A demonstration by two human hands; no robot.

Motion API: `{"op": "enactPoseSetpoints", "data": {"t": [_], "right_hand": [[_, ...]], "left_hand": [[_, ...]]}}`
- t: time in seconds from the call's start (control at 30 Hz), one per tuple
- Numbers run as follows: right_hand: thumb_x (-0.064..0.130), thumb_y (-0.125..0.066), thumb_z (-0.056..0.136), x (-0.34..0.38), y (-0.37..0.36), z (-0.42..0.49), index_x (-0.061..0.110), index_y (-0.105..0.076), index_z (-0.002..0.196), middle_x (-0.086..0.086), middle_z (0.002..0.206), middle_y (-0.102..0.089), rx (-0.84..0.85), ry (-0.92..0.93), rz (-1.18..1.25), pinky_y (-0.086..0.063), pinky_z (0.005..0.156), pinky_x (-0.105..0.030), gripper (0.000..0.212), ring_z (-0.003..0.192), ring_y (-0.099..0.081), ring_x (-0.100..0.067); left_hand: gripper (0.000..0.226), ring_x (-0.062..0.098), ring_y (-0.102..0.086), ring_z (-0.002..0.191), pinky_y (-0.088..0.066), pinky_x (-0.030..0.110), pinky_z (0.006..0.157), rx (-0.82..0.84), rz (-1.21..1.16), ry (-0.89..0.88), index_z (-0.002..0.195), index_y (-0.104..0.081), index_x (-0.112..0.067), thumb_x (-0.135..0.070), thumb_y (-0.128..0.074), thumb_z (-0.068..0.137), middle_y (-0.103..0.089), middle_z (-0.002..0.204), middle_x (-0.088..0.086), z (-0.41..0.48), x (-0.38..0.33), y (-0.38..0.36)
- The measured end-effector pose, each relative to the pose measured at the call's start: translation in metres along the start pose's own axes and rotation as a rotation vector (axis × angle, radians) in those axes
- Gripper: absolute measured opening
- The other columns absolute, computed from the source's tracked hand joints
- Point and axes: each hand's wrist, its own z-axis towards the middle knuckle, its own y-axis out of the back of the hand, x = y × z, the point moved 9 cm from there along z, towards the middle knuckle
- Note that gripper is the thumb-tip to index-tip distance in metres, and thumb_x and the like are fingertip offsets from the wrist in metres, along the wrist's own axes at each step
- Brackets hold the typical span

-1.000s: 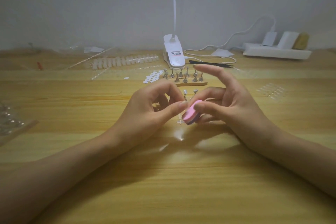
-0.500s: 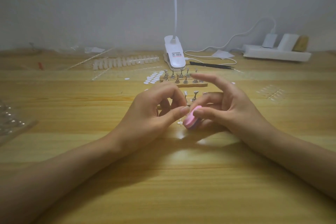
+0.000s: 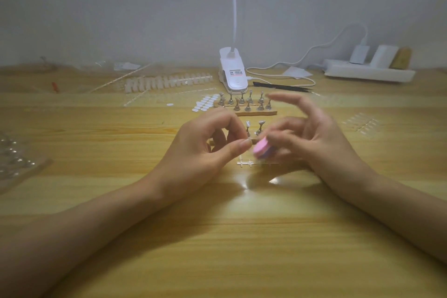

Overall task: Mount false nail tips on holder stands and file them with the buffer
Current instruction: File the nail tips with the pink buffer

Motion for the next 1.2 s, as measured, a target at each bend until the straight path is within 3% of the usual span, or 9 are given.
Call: {"op": "enactPoseSetpoints", "data": {"t": [0.1, 0.23, 0.37, 0.5, 0.6, 0.7, 0.8, 0.93, 1.2], "right_hand": [[0.013, -0.074, 0.080, 0.003, -0.013, -0.003, 0.022, -0.045, 0.140, -0.017, 0.088, -0.074, 0.095, 0.052, -0.046, -0.060, 0.066, -0.030, 0.067, 0.075, -0.076, -0.032], [0.025, -0.072, 0.081, 0.010, 0.023, 0.006, 0.016, -0.047, 0.137, -0.010, 0.090, -0.076, -0.147, 0.114, 0.060, -0.059, 0.073, -0.029, 0.062, 0.085, -0.076, -0.025], [0.022, -0.072, 0.085, 0.014, 0.066, 0.018, 0.017, -0.050, 0.134, 0.001, 0.093, -0.073, -0.272, 0.112, -0.108, -0.060, 0.076, -0.029, 0.054, 0.093, -0.075, -0.025], [0.011, -0.073, 0.089, 0.000, 0.087, 0.027, 0.017, -0.055, 0.129, -0.002, 0.096, -0.070, -0.235, 0.053, -0.345, -0.059, 0.089, -0.036, 0.044, 0.090, -0.076, -0.022], [0.021, -0.078, 0.085, -0.011, 0.087, 0.029, 0.024, -0.058, 0.125, 0.001, 0.097, -0.071, -0.148, -0.011, -0.652, -0.052, 0.098, -0.032, 0.045, 0.096, -0.071, -0.012], [0.032, -0.079, 0.080, 0.009, 0.074, 0.025, 0.022, -0.063, 0.123, 0.004, 0.113, -0.064, -0.163, 0.168, -1.036, -0.039, 0.101, -0.033, 0.047, 0.115, -0.055, -0.022], [0.033, -0.079, 0.083, 0.040, 0.030, 0.011, 0.019, -0.065, 0.116, -0.001, 0.112, -0.065, -0.015, 0.448, -0.825, -0.048, 0.096, -0.040, 0.038, 0.109, -0.060, -0.021], [0.025, -0.080, 0.082, 0.048, -0.022, -0.006, 0.012, -0.071, 0.112, -0.002, 0.102, -0.065, 0.204, 0.485, -0.652, -0.059, 0.077, -0.031, 0.034, 0.090, -0.069, -0.017], [0.019, -0.076, 0.080, 0.067, -0.018, -0.006, 0.008, -0.076, 0.090, -0.004, 0.090, -0.069, 0.042, 0.505, -0.632, -0.056, 0.062, -0.027, 0.015, 0.079, -0.071, -0.014]], "left_hand": [[0.011, 0.007, -0.052, 0.066, -0.037, 0.009, 0.058, 0.011, 0.023, -0.012, 0.078, -0.062, -0.018, -0.022, -0.068, 0.086, -0.059, 0.081, -0.013, 0.000, -0.002, -0.001], [0.015, 0.004, -0.051, 0.067, -0.036, 0.008, 0.059, 0.024, 0.034, -0.018, 0.077, -0.061, -0.018, -0.014, -0.070, 0.088, -0.059, 0.081, -0.015, 0.000, -0.001, -0.001], [0.013, 0.004, -0.052, 0.065, -0.037, 0.008, 0.061, 0.015, -0.052, 0.036, 0.077, -0.062, -0.027, -0.031, -0.069, 0.087, -0.061, 0.078, -0.018, 0.000, 0.002, -0.001], [0.012, 0.032, -0.054, 0.071, -0.042, 0.026, 0.068, 0.030, -0.164, 0.103, 0.075, -0.066, -0.028, -0.036, -0.069, 0.084, -0.065, 0.078, -0.010, 0.001, 0.009, -0.002], [0.014, 0.002, -0.050, 0.055, -0.038, 0.010, 0.058, 0.023, -0.294, 0.119, 0.076, -0.064, -0.019, -0.028, -0.070, 0.084, -0.061, 0.068, -0.014, 0.002, 0.009, 0.001], [0.013, -0.009, -0.050, 0.046, -0.035, -0.001, 0.051, 0.033, -0.367, 0.127, 0.077, -0.059, -0.010, -0.022, -0.063, 0.082, -0.057, 0.055, -0.022, 0.003, 0.006, 0.000], [0.013, -0.007, -0.050, 0.047, -0.036, 0.000, 0.051, 0.031, -0.385, 0.125, 0.076, -0.061, -0.011, -0.023, -0.065, 0.080, -0.059, 0.059, -0.020, 0.004, 0.005, -0.001], [0.012, -0.006, -0.052, 0.051, -0.037, 0.002, 0.054, 0.051, -0.402, 0.130, 0.075, -0.062, -0.011, -0.021, -0.066, 0.079, -0.062, 0.064, -0.015, 0.005, 0.004, -0.002], [0.017, 0.000, -0.036, 0.046, -0.027, 0.012, 0.046, 0.074, -0.354, 0.221, 0.076, -0.064, -0.018, -0.031, -0.071, 0.084, -0.054, 0.055, -0.017, 0.015, 0.002, -0.004]]}}
